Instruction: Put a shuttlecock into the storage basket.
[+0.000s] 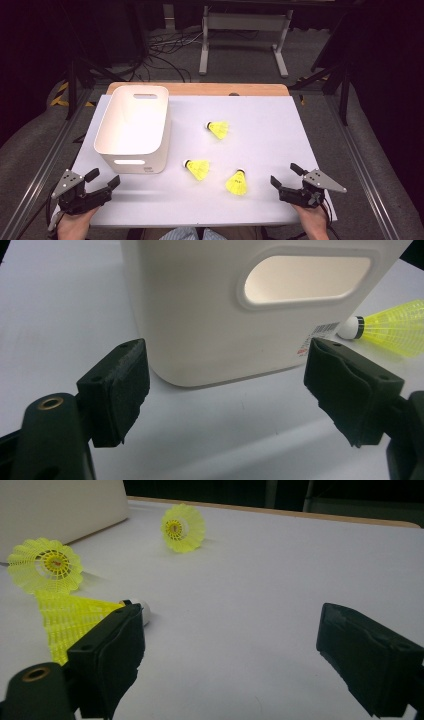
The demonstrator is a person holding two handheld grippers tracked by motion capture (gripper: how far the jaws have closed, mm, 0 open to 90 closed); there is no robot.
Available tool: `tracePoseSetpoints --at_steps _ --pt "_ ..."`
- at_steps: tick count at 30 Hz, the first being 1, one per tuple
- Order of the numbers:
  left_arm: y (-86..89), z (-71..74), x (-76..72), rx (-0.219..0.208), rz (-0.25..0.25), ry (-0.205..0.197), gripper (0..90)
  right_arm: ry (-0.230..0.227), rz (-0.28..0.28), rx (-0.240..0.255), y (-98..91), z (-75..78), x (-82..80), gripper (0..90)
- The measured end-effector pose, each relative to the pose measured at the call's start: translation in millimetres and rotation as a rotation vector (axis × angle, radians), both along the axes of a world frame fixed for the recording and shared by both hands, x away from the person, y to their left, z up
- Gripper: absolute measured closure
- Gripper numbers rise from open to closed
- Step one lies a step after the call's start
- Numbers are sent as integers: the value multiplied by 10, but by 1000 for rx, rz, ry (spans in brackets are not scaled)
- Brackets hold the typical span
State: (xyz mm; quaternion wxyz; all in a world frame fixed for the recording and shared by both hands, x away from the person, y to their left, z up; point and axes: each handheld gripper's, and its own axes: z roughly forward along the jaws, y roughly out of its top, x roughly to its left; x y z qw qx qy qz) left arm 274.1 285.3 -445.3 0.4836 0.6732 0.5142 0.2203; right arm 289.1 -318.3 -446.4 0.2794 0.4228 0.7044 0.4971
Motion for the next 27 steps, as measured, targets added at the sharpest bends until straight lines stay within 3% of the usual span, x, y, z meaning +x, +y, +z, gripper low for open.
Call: tracePoseSetpoints --at_steps 4,27 --pt "1 15 -13 -10 6 -10 193 8 -7 2 -1 0 2 125" --pt "53 37 -8 -45 0 23 200 21 -30 8 -7 -3 -18 122"
